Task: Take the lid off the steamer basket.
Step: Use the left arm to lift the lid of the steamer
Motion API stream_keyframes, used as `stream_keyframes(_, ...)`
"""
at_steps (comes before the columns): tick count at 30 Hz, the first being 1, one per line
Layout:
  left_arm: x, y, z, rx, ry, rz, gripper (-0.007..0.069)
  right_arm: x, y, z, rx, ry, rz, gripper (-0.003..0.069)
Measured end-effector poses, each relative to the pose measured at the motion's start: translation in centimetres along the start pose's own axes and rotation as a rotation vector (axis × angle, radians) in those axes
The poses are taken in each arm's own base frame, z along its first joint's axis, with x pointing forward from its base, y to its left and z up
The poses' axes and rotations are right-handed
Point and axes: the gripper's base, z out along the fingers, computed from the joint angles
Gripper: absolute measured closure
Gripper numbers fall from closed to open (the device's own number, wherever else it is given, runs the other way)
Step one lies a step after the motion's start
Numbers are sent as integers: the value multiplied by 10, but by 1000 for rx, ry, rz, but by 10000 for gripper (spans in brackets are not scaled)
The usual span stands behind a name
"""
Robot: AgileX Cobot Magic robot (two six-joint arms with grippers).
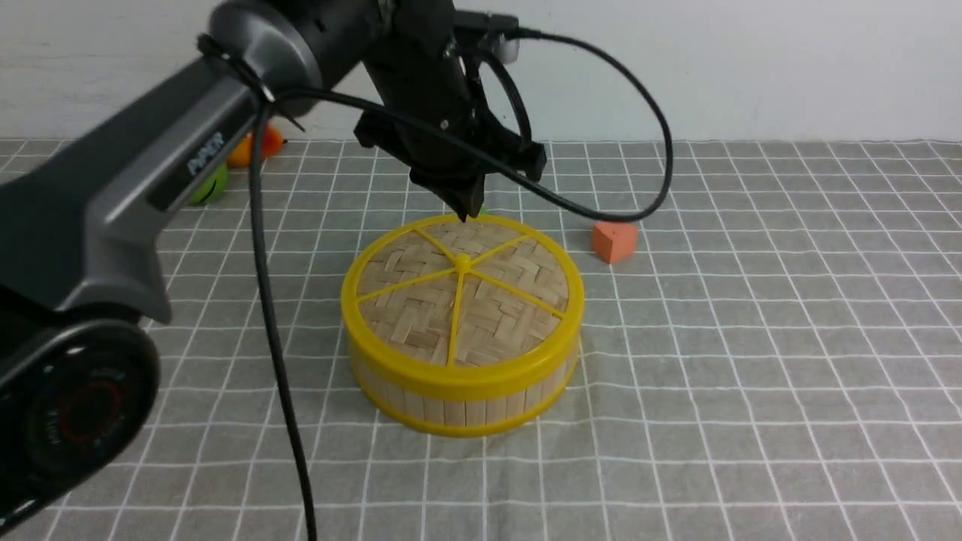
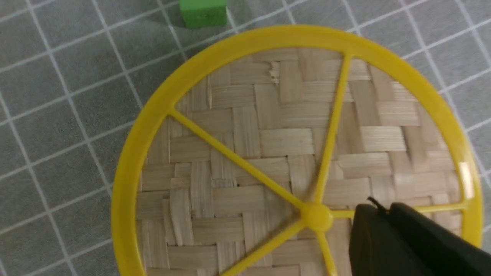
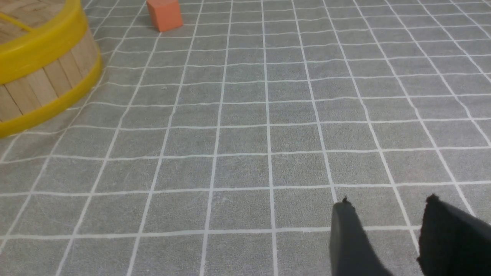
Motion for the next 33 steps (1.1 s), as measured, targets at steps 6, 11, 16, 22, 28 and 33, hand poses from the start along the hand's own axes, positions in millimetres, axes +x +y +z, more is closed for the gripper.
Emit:
stream_keyframes(6, 4, -2, 27, -6, 51, -1, 260, 0, 0, 0, 0, 0, 0, 417)
stream_keyframes(11, 6, -1, 36, -28, 64, -1, 206, 0, 0, 0, 0, 0, -1, 417)
stream_keyframes(16, 7, 0, 45, -38, 78, -12, 260, 0, 0, 0, 0, 0, -1, 417)
stream_keyframes(22, 8, 1, 50, -50, 87, -9, 367, 0, 0, 0, 0, 0, -1, 417)
stream_keyframes(28, 7, 2, 51, -71, 82, -2, 463, 0, 0, 0, 0, 0, -1, 417)
stream_keyframes(33, 7, 2, 51, -83, 79, 7, 498, 0, 0, 0, 0, 0, -1, 417)
